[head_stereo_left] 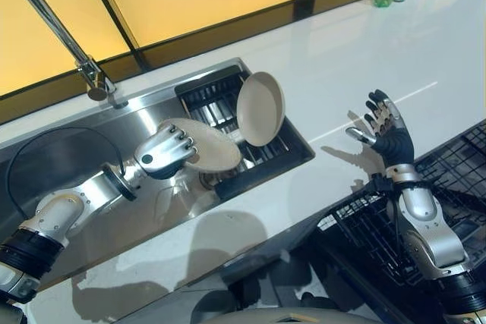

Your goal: Pick up plates and place into dishwasher.

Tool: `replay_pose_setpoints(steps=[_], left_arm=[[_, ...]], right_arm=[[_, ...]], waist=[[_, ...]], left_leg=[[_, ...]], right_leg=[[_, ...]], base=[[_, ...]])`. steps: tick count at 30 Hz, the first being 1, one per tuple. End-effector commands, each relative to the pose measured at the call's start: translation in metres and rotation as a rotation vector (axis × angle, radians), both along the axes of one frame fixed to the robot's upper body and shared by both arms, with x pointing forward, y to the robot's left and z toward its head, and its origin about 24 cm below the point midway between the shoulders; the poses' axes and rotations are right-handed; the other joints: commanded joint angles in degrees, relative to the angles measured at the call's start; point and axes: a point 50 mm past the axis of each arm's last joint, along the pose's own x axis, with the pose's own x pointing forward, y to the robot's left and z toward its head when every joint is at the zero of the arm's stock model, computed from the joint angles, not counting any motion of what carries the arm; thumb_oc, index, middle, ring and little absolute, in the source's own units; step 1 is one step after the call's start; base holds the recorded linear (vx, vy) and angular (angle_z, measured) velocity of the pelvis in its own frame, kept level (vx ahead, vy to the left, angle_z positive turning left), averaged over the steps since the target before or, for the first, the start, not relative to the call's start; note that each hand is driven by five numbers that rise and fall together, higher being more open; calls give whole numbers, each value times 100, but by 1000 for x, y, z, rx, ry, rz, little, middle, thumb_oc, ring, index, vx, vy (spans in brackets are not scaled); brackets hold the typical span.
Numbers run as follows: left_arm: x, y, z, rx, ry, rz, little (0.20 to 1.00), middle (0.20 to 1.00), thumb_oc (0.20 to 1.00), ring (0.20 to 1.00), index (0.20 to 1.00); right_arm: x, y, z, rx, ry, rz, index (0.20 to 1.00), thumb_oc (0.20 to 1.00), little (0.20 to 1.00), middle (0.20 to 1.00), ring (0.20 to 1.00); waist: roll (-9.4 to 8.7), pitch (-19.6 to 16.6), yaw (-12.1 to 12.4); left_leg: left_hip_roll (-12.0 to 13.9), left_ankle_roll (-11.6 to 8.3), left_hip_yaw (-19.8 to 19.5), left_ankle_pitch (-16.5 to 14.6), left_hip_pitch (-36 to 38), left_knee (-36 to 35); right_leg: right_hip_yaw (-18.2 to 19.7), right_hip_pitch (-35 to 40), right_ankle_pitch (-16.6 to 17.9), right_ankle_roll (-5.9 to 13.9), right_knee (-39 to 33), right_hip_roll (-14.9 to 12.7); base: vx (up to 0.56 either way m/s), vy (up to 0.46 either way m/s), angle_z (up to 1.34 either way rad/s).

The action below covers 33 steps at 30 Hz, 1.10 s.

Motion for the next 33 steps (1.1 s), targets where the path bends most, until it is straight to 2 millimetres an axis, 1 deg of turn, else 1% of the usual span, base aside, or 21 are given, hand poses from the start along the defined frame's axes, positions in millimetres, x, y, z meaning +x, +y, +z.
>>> replay_pose_setpoints(steps=[1, 4, 6, 8, 11, 13, 14, 15, 16, 19, 20, 21, 24, 29, 33], left_arm=[[-2, 17, 40, 13, -182, 9, 200, 200, 200, 200, 200], [-8, 19, 57, 55, -240, 1, 200, 200, 200, 200, 200], [-11, 17, 63, 82, -263, 1, 200, 200, 200, 200, 200], [-13, 15, 74, 108, -298, 19, 200, 200, 200, 200, 200], [-13, 16, 88, 55, -345, 48, 200, 200, 200, 200, 200], [-17, 15, 98, -74, -351, 25, 200, 200, 200, 200, 200], [-19, 13, 100, -112, -347, 12, 200, 200, 200, 200, 200], [-22, 12, 103, -190, -331, -19, 200, 200, 200, 200, 200], [-26, 9, 104, -275, -307, -51, 200, 200, 200, 200, 200], [-30, 2, 104, -442, -234, -118, 200, 200, 200, 200, 200], [-29, 0, 102, -457, -221, -122, 200, 200, 200, 200, 200], [-29, -5, 101, -530, -181, -153, 200, 200, 200, 200, 200], [-29, -18, 100, -654, -96, -217, 200, 200, 200, 200, 200], [-28, -34, 108, -813, 62, -304, 200, 200, 200, 200, 200], [-26, -44, 109, -944, 230, -370, 200, 200, 200, 200, 200]], right_arm=[[-8, -6, 24, -7, -94, 16, 1000, 1000, 1000, 1000, 1000], [-10, -9, 24, -5, -93, 17, 1000, 1000, 1000, 1000, 1000], [-11, -8, 25, -4, -96, 19, 1000, 1000, 1000, 1000, 1000], [-11, -8, 29, -4, -111, 25, 1000, 1000, 1000, 1000, 1000], [-10, -4, 37, -22, -151, 50, 1000, 1000, 1000, 1000, 1000], [-10, 0, 46, -60, -202, 89, 1000, 1000, 1000, 1000, 1000], [-10, 1, 50, -73, -217, 101, 1000, 1000, 1000, 1000, 1000], [-10, 5, 55, -95, -244, 125, 1000, 1000, 1000, 1000, 1000], [-10, 8, 61, -127, -275, 154, 1000, 1000, 1000, 1000, 1000], [-11, 23, 74, -217, -345, 261, 1000, 1000, 1000, 1000, 1000], [-10, 27, 76, -236, -355, 282, 1000, 1000, 1000, 1000, 1000], [-9, 35, 81, -289, -374, 332, 1000, 1000, 1000, 1000, 1000], [-6, 51, 88, -409, -416, 391, 1000, 1000, 1000, 1000, 1000], [-9, 75, 96, -584, -451, 562, 1000, 1000, 1000, 1000, 1000], [-10, 86, 101, -639, -491, 586, 1000, 1000, 1000, 1000, 1000]], waist=[[9, -567, 77], [22, -668, 128], [24, -714, 149], [18, -773, 195], [9, -836, 250], [-7, -878, 304], [-18, -898, 338], [-37, -929, 386], [-61, -964, 443], [-140, -1059, 560], [-157, -1080, 584], [-194, -1113, 629], [-275, -1182, 726], [-394, -1243, 808], [-448, -1247, 842]], left_leg=[[-183, 212, -265, -717, 82, 276], [-175, 203, -278, -713, 123, 225], [-172, 205, -286, -718, 149, 200], [-169, 197, -311, -717, 179, 167], [-168, 192, -342, -726, 215, 122], [-162, 185, -360, -727, 228, 95], [-159, 180, -369, -728, 228, 84], [-157, 172, -386, -731, 224, 72], [-158, 168, -416, -730, 220, 54], [-162, 154, -480, -735, 209, 33], [-163, 150, -496, -736, 204, 30], [-166, 146, -522, -737, 203, 22], [-173, 140, -580, -738, 200, 16], [-180, 127, -606, -752, 200, 20], [-179, 127, -615, -759, 209, 18]], right_leg=[[-367, -790, 594, 246, 37, 30], [-426, -755, 577, 244, 19, 28], [-470, -730, 563, 243, 13, 23], [-536, -697, 551, 239, -1, 20], [-589, -664, 531, 224, -24, 29], [-628, -642, 516, 212, -43, 37], [-650, -636, 509, 210, -52, 41], [-683, -627, 499, 202, -67, 47], [-723, -619, 488, 186, -82, 59], [-817, -594, 448, 145, -111, 91], [-837, -588, 440, 137, -119, 98], [-863, -579, 426, 119, -128, 112], [-917, -552, 406, 79, -152, 145], [-957, -520, 381, 32, -162, 190], [-960, -494, 379, 1, -177, 224]], base=[[-12, 6, 5], [-23, 10, 7], [-33, 1, 13], [-52, -10, 10], [-72, -5, 5], [-90, -6, 7], [-94, -13, 10], [-108, -17, 11], [-119, -20, 10], [-113, -22, 8], [-110, -22, 13], [-100, -23, 16], [-107, -25, 10], [-85, -29, 8], [-66, -37, 7]])
